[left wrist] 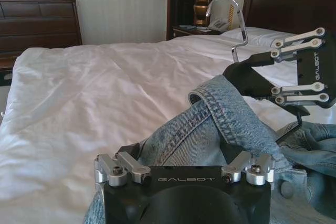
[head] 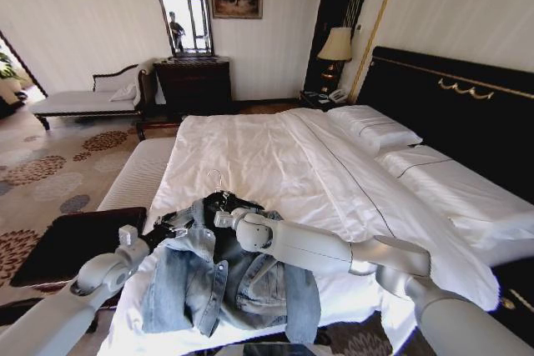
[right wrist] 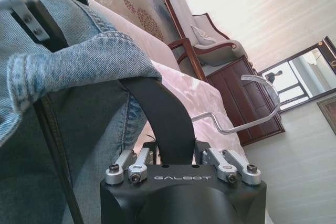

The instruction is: Pick up the clothes from the bed and hang them on the clothes hanger.

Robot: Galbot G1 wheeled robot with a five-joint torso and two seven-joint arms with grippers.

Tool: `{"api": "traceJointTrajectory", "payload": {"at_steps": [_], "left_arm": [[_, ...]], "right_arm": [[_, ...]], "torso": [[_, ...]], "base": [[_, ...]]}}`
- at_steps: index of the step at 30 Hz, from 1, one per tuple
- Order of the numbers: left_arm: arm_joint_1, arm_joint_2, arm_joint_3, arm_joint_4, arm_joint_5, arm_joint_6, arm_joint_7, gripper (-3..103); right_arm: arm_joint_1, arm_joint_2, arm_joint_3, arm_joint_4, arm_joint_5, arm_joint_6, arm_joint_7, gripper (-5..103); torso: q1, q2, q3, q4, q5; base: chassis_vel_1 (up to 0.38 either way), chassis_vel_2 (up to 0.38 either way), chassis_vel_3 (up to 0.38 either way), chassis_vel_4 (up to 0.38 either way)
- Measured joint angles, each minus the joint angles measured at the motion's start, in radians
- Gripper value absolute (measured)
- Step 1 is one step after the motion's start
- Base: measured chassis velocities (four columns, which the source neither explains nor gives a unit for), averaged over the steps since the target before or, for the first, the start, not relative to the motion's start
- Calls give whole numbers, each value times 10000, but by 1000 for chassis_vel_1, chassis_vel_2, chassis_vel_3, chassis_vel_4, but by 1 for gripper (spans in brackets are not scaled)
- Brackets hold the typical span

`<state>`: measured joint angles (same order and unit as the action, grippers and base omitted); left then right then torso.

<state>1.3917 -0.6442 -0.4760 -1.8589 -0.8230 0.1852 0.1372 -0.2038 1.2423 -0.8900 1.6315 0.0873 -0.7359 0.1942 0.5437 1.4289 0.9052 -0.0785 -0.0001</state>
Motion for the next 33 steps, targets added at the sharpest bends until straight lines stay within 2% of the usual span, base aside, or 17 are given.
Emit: {"api": "traceJointTrajectory", "payload": {"at_steps": [2, 3, 5, 9, 11, 14, 25, 33], "left_arm": [[-133, -17, 119, 96, 61, -15, -8, 85], [-237, -43, 190, 147, 88, -22, -21, 76], [-268, -53, 210, 158, 102, -25, -30, 76], [-369, -129, 315, 179, 196, -59, -120, 54], [-364, -137, 326, 178, 215, -63, -114, 54], [-299, -191, 357, 163, 288, -83, -104, 42], [-236, -329, 326, 100, 408, -172, -248, 40], [258, -231, -185, -101, 775, -384, -266, 40]], "right_arm": [[-17, -30, 0, 78, 17, 0, 30, 35], [-23, -53, 0, 115, 31, 0, 43, 35], [-24, -66, 0, 133, 37, 0, 49, 35], [-82, -142, 11, 245, 98, 0, 128, 35], [-89, -148, 13, 257, 99, 1, 142, 34], [-109, -186, 26, 317, 121, 5, 183, 34], [-124, -211, 36, 384, 193, 5, 249, 34], [-376, -315, 217, 511, 351, 48, 387, 34]], "torso": [[0, 1, 0, 0, 0], [0, 2, 0, 0, 1], [0, 2, 0, 0, 1], [0, 1, 0, 0, 1], [0, 1, 0, 0, 2], [0, 1, 0, 2, 1], [0, 2, 0, 0, 1], [-1, 1, 0, 0, 1]], "base": [[0, 0, 0, 0], [0, 0, 0, 0], [0, 0, 0, 0], [0, 0, 0, 0], [0, 0, 0, 0], [0, 0, 0, 0], [0, 0, 0, 0], [0, 0, 0, 0]]}}
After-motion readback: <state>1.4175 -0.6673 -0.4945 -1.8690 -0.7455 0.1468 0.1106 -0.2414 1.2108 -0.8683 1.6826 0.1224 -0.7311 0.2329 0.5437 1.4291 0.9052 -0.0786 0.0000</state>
